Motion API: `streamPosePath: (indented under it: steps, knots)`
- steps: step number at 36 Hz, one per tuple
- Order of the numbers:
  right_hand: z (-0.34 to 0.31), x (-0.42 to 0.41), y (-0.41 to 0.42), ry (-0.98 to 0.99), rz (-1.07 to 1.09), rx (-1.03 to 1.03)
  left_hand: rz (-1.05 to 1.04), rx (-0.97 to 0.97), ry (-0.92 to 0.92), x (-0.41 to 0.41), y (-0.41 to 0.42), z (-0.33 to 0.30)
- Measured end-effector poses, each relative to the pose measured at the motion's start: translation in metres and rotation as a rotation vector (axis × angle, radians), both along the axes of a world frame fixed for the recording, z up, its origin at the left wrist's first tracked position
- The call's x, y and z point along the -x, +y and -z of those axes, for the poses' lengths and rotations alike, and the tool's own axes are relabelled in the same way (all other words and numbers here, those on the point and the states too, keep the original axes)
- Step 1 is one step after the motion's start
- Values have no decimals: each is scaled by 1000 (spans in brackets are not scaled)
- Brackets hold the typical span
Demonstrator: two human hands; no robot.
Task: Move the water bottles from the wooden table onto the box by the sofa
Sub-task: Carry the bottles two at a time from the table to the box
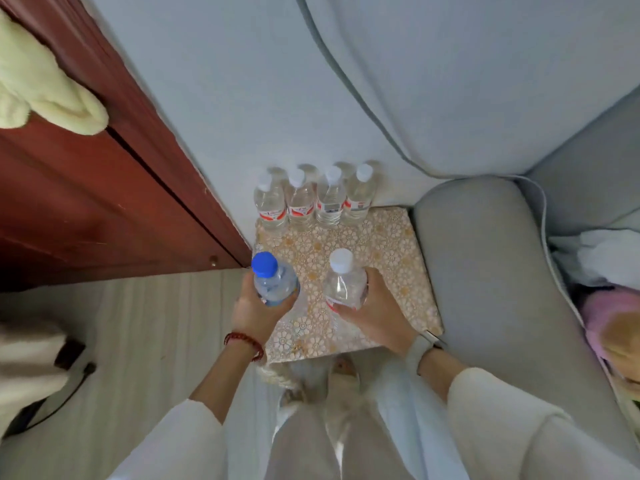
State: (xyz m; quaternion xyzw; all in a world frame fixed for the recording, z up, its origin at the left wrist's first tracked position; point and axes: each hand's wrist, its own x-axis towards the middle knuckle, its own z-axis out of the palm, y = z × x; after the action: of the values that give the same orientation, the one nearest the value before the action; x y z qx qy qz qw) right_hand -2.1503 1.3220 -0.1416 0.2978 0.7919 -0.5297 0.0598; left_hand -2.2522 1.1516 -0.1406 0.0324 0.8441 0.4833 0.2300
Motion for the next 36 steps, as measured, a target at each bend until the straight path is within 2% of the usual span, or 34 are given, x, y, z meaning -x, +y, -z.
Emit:
streamPosePath:
  steps: [5,10,17,21,27,36]
  knots:
    - [37,47,21,-50,-96,-78,37,37,-21,46,16,44]
    - [67,96,27,-35,-167,-186,61,61,36,88,27,77]
    - [83,138,32,44,-166,48,43,52,68,112,38,98]
    - [88,146,36,73,-164,29,58,33,57,119,43,98]
    - [78,139,32,3,-185,-89,169,20,30,128,40,85]
    - [76,145,23,60,-105,-66,151,-8,163,123,36,82]
